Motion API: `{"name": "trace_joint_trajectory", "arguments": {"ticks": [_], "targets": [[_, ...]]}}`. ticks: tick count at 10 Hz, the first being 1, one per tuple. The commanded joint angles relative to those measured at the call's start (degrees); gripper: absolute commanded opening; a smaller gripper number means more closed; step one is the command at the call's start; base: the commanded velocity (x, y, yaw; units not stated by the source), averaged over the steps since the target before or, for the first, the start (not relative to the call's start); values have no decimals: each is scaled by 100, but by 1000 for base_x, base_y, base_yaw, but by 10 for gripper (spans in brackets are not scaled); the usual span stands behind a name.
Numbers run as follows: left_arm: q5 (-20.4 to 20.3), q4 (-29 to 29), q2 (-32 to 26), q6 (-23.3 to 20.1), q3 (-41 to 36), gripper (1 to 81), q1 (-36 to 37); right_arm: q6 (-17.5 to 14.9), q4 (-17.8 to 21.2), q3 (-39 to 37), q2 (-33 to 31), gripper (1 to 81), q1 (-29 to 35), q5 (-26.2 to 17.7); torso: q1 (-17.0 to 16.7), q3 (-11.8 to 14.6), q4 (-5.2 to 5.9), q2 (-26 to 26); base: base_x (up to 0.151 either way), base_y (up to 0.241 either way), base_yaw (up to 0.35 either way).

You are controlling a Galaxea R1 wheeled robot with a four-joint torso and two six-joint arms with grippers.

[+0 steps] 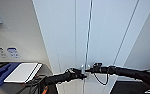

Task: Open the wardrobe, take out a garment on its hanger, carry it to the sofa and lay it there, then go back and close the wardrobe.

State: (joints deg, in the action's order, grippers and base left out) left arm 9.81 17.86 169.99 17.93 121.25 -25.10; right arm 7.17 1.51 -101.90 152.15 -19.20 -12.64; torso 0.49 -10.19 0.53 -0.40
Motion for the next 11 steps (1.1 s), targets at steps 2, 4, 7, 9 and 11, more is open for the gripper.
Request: {"name": "trace_joint_trajectory", "arguments": {"ticks": [2, 4, 7, 9, 11], "targets": [[91, 385, 659, -18, 584, 811, 1134, -22, -2, 180, 108, 811, 852, 122, 0, 0, 0, 0, 0, 0, 0], [12, 332, 862, 0, 620, 811, 1327, -31, -11, 207, 169, 811, 781, 166, -2, 0, 0, 0, 0, 0, 0], [12, 271, 968, 96, 472, 811, 1468, -31, -19, 285, 214, 811, 693, 166, -2, 0, 0, 0, 0, 0, 0], [-6, 262, 644, 132, -440, 811, 1293, -40, -46, 566, 99, 811, 500, 201, -2, 0, 0, 0, 0, 0, 0], [-138, 271, 264, 132, -1226, 811, 1056, -49, -63, 954, -42, 811, 289, 236, -2, 0, 0, 0, 0, 0, 0]]}}
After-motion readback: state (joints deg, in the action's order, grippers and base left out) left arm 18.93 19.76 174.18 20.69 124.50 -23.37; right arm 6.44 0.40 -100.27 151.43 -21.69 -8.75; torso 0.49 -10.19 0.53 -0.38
